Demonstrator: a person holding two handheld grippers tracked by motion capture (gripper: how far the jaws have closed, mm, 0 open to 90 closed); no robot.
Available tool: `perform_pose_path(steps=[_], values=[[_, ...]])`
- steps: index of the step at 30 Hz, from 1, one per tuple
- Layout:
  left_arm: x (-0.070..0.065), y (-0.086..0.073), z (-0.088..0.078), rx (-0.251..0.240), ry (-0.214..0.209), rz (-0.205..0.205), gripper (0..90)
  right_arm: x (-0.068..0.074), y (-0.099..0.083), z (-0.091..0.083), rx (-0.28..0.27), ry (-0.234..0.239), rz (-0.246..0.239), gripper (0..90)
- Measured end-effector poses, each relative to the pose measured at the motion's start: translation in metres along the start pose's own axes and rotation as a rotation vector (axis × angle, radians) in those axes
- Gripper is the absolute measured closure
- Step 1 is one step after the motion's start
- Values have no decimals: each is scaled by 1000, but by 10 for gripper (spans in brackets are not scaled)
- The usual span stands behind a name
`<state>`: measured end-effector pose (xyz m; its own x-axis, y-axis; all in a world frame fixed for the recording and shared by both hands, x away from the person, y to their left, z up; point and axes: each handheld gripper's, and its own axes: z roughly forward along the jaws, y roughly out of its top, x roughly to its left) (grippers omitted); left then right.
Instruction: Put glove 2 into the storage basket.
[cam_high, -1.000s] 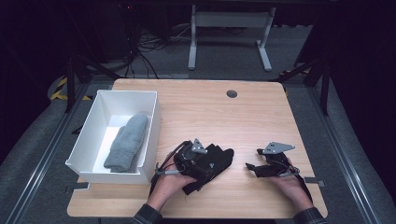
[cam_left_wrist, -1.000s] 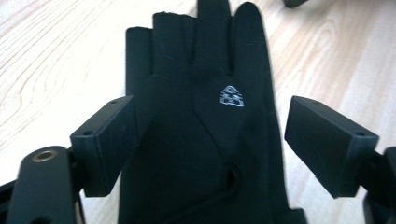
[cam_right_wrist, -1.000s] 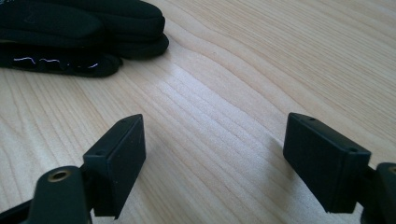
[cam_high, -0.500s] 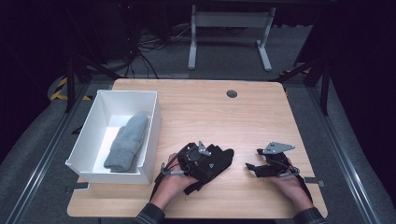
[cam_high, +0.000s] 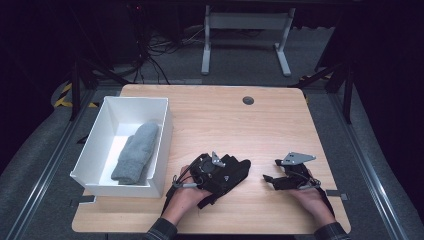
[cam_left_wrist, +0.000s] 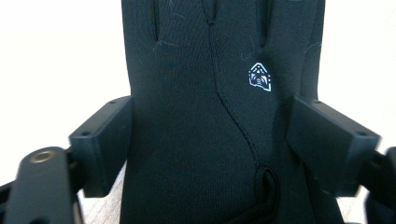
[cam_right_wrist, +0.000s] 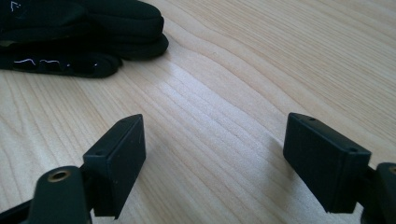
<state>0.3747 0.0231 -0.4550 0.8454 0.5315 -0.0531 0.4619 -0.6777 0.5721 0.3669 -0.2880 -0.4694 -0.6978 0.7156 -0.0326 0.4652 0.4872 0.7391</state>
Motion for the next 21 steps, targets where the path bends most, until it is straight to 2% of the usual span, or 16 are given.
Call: perform_pose_path(steps=[3, 4, 10, 15, 21], values=[[-1, 0, -2, 6, -10, 18, 269, 0, 0, 0, 0, 0, 0, 214], [0, 0, -4, 7, -29, 33, 352, 0, 0, 0, 0, 0, 0, 214], [-2, 1, -6, 20, -60, 38, 573, 0, 0, 0, 0, 0, 0, 214], [-4, 3, -7, 31, -62, 16, 632, 0, 0, 0, 0, 0, 1, 214], [-1, 4, -10, 21, -100, -42, 641, 0, 0, 0, 0, 0, 0, 214]])
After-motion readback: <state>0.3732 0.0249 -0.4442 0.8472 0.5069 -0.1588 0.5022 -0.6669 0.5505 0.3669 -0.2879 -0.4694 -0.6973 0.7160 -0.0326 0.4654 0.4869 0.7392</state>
